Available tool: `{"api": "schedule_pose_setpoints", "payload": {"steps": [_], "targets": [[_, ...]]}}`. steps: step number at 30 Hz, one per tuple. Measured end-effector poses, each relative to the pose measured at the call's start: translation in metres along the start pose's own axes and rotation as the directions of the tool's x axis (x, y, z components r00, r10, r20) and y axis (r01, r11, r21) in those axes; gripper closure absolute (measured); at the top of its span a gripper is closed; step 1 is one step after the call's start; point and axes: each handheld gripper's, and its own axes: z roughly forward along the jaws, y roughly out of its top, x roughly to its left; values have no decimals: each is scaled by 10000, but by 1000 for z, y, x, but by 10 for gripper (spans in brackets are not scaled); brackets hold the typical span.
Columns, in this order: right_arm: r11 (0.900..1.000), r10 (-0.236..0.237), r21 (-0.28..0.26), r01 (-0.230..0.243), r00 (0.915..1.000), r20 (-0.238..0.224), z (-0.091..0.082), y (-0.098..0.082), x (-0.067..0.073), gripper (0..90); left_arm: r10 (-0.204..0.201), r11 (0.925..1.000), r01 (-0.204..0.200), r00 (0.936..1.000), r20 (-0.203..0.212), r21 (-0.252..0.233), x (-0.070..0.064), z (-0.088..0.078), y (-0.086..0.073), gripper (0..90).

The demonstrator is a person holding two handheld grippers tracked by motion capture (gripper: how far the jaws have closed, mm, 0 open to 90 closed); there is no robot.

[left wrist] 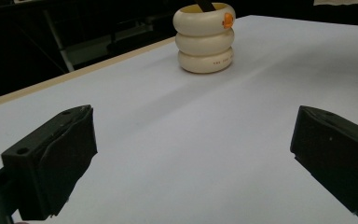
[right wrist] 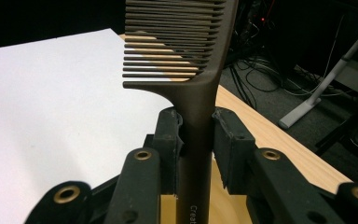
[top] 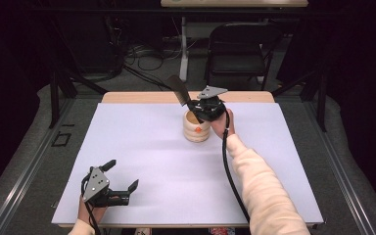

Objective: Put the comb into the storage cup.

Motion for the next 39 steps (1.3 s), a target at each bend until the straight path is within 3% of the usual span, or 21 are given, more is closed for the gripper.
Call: {"api": "schedule_pose_setpoints", "payload": {"steps": [15,39], "targets": [[10000,-52,83,53,10000,-34,2,-4,-2,720,27,10000,-27,10000,5,5,0,0,0,4],[9977,-76,665,90,9998,-210,10,-14,-3,719,73,10000,-73,10000,-6,-10,-1,-1,0,4]]}}
